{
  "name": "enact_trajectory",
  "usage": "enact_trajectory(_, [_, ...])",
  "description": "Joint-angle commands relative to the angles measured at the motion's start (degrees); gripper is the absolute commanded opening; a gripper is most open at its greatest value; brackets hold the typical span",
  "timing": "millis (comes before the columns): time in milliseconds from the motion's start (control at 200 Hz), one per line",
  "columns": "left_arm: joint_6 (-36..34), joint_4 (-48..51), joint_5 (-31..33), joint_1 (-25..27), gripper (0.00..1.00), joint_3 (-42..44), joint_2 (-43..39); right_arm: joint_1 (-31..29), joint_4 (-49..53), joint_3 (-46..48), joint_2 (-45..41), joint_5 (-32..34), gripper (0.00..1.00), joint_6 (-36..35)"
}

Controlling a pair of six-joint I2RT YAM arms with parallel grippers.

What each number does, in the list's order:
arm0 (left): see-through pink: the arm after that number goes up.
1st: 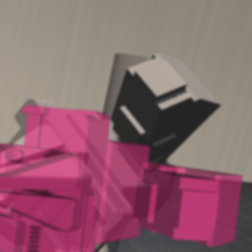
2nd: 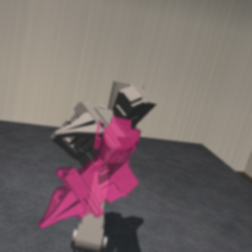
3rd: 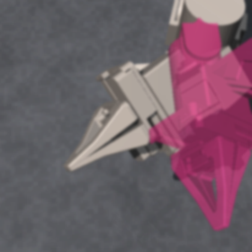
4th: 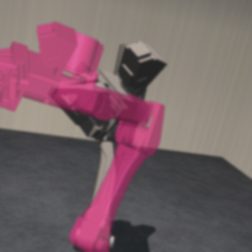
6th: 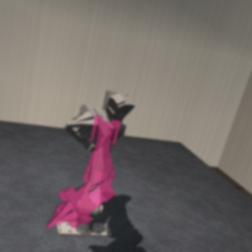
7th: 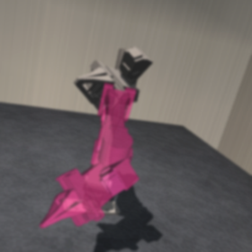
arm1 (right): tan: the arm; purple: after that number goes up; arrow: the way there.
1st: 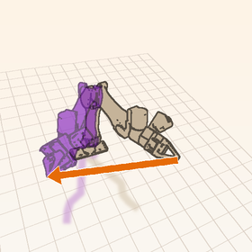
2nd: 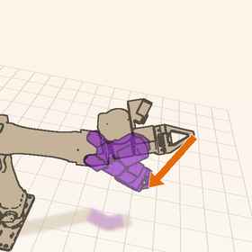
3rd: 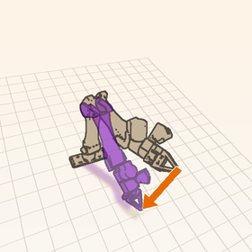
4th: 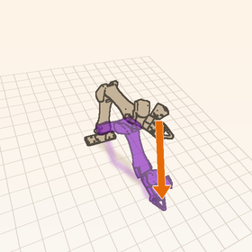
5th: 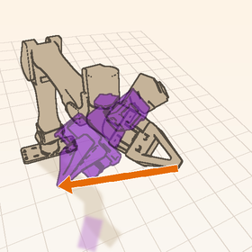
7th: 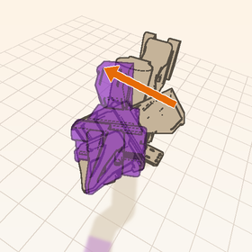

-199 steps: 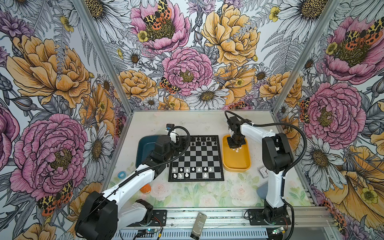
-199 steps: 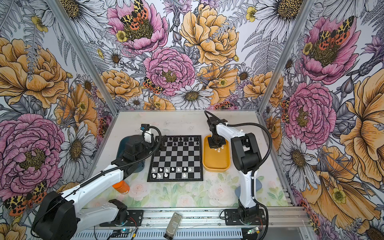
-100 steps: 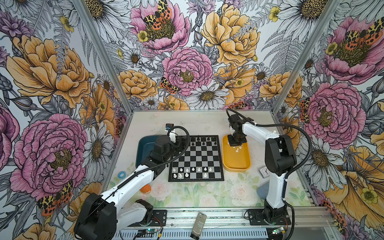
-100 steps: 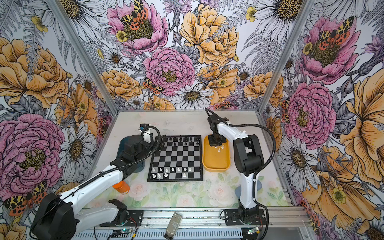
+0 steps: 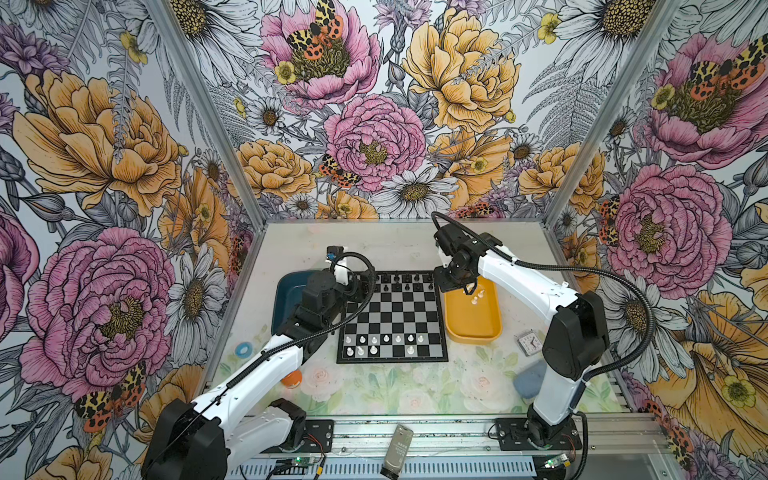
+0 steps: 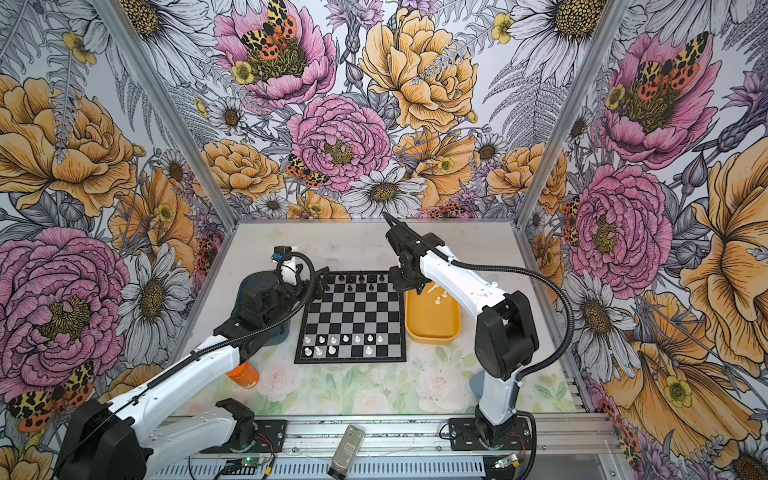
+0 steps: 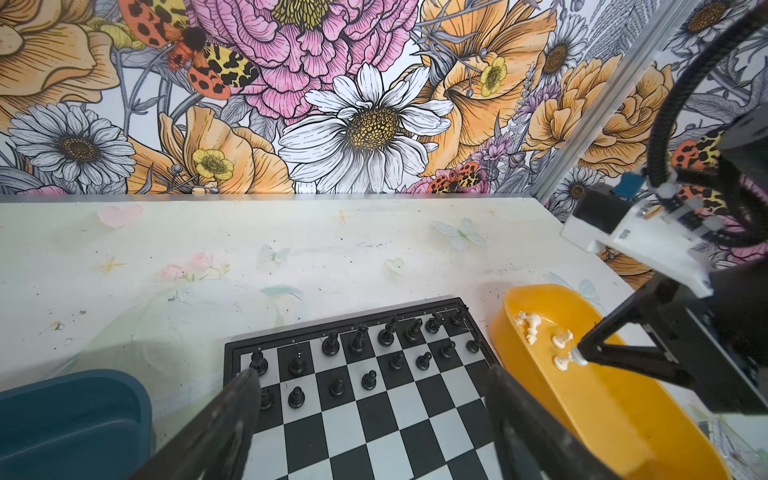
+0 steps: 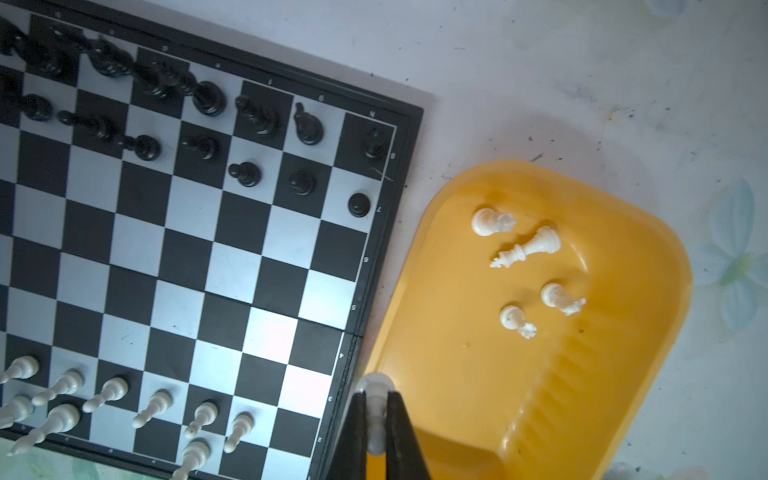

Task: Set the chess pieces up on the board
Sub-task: 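Carry the white pawn with the right gripper down to the board's nearest row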

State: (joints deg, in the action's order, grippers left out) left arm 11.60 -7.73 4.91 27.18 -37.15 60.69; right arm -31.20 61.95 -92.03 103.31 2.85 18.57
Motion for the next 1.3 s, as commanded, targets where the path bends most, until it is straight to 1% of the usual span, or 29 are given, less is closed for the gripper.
enact_trajectory(0, [-0.44,-0.27,-0.65,-0.29,0.86,1.33,-2.07,-2.30,2.03,2.29,-2.83,-1.39,0.00,3.45])
enact_trajectory(230, [-0.11,-0.49,-0.82,-0.02,0.86,2.38,-3.75,-8.50,2.12,8.30,-4.07,-0.52,0.00,8.30])
enact_trajectory(460, [0.18,-0.80,-0.99,0.37,0.86,2.86,-3.95,-11.97,0.62,12.52,-4.14,-1.12,0.00,11.00])
enact_trajectory(620, [0.27,-1.11,-1.10,0.50,0.86,3.04,-4.08,-12.79,-1.09,14.66,-3.43,-1.77,0.00,12.08])
enact_trajectory(956, [0.11,-1.16,-0.54,0.55,0.86,3.22,-3.95,-13.31,-3.32,14.25,1.22,-3.22,0.00,11.60])
enact_trajectory(1296, [0.01,-1.24,-0.60,0.50,0.86,3.11,-3.19,-13.36,-3.35,14.99,2.90,-2.98,0.00,11.52])
